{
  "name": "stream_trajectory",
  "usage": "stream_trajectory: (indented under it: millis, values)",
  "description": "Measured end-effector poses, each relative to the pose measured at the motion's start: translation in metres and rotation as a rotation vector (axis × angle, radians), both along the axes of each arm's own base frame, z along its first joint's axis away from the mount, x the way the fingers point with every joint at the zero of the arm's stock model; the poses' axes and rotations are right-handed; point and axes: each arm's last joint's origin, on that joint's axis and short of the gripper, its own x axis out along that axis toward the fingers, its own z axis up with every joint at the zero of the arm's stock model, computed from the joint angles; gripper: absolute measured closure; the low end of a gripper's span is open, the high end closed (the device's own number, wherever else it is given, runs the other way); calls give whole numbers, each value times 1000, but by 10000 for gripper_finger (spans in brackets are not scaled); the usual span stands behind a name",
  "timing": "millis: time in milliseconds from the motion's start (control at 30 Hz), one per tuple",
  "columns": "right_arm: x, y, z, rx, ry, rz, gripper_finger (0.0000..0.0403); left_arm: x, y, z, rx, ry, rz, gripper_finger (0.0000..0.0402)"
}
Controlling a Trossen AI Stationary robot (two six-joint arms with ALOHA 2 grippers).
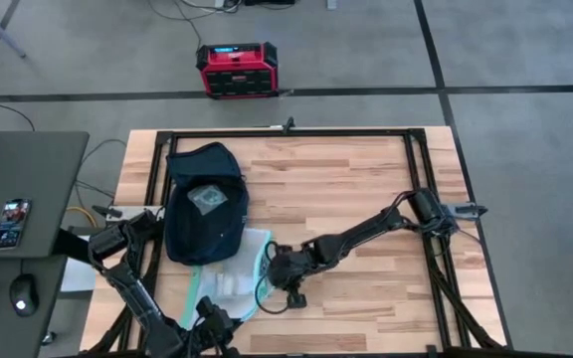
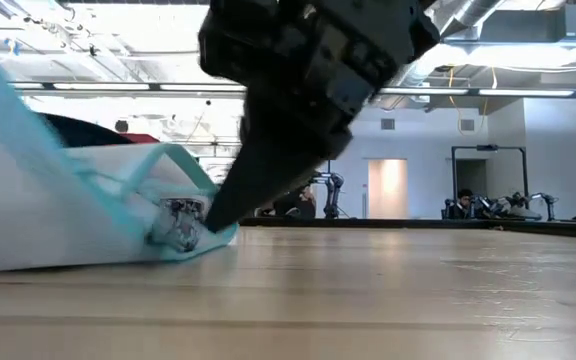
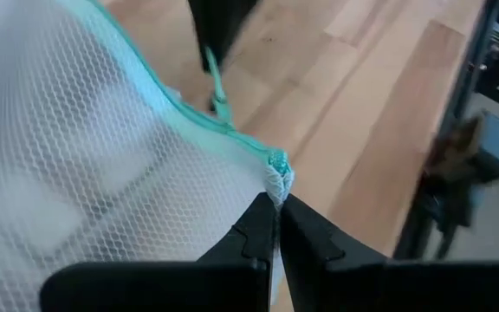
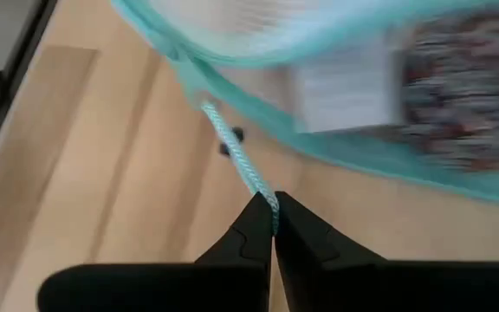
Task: Unpack backpack
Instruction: Close the zip bag
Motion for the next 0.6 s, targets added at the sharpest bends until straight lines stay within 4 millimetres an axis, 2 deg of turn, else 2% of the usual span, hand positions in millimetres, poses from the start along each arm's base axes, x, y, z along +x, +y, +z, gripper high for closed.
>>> stream_trajectory:
  millis: [200,533,567,600]
  values:
    - [-12,-23,14,-117,102,20,402,-12,-7,0,-43,-8,7,401]
    - [-13,-28,15,-146,111,13,403,-14,-9,-1,-65,8,5,402]
    - [-16,-47,17,-249,160,18,403,-25,-15,-1,-105,26,-4,401]
    - [-27,-81,23,-280,292,11,403,-33,-19,-2,-127,26,-3,401]
